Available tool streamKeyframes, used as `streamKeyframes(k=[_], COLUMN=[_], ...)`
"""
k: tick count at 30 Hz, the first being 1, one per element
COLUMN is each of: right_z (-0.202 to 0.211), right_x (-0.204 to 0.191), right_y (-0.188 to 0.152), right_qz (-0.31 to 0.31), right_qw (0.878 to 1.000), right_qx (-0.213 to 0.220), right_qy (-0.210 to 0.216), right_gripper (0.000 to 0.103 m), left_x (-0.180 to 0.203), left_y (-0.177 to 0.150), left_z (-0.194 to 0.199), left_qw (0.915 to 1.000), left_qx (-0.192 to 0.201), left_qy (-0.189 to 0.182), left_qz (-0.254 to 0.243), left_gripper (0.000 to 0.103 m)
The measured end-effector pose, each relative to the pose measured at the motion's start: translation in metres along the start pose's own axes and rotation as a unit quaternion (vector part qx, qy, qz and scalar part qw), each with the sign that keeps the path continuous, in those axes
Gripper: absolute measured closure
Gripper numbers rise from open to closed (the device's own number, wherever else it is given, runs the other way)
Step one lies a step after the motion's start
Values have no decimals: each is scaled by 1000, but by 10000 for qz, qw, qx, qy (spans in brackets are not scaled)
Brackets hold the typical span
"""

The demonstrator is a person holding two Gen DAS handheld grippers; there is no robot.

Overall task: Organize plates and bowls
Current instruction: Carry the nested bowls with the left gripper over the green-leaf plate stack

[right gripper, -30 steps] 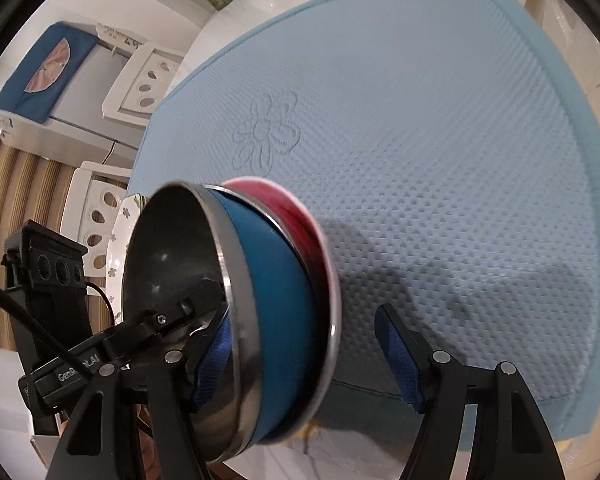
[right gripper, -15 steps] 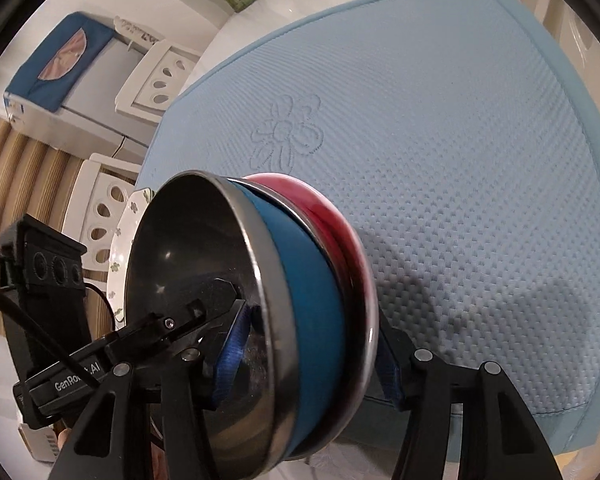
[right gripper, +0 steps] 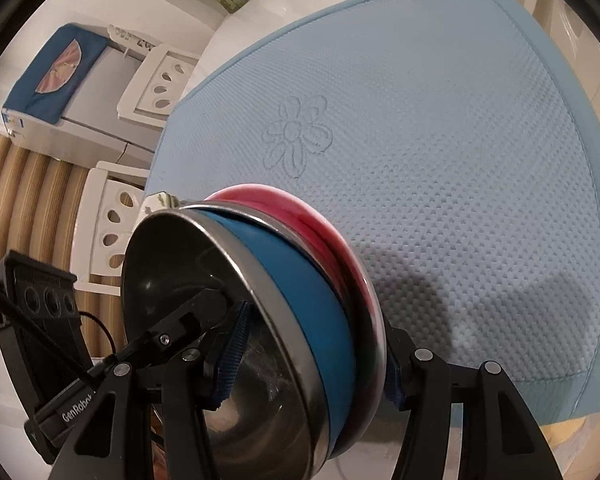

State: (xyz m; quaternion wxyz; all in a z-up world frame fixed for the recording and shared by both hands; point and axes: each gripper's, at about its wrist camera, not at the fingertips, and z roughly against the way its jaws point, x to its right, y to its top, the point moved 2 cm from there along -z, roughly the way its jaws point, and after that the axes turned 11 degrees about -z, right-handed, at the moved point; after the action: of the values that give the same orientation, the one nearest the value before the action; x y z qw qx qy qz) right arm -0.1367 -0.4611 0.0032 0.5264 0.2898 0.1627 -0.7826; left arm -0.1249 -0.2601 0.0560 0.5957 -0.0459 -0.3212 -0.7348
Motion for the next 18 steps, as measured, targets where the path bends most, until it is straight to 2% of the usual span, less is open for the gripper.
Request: streamKeyframes(k=[4, 9, 14, 18], right_z=[16, 27, 17, -5], right_x=[-15, -54, -102, -143], right_y=[-2, -5, -13, -19], right_qz=[168, 339, 494, 519], right_qw=[9998, 9993, 9985, 9983], right_qx=[19, 31, -58, -126], right_qy=[74, 165, 205, 230], right_gripper=[47, 47, 48, 48], left_x=[2, -7, -40, -78], left_y=[6, 14, 24, 40], left_z=[24, 62, 101, 128], left_qw=[9996, 9981, 9960, 9956], left_qx=[261, 571, 672, 692], left_qy=[98, 194, 445, 505], left_qz=[63, 132, 391, 370], left_gripper=[59, 59, 59, 59])
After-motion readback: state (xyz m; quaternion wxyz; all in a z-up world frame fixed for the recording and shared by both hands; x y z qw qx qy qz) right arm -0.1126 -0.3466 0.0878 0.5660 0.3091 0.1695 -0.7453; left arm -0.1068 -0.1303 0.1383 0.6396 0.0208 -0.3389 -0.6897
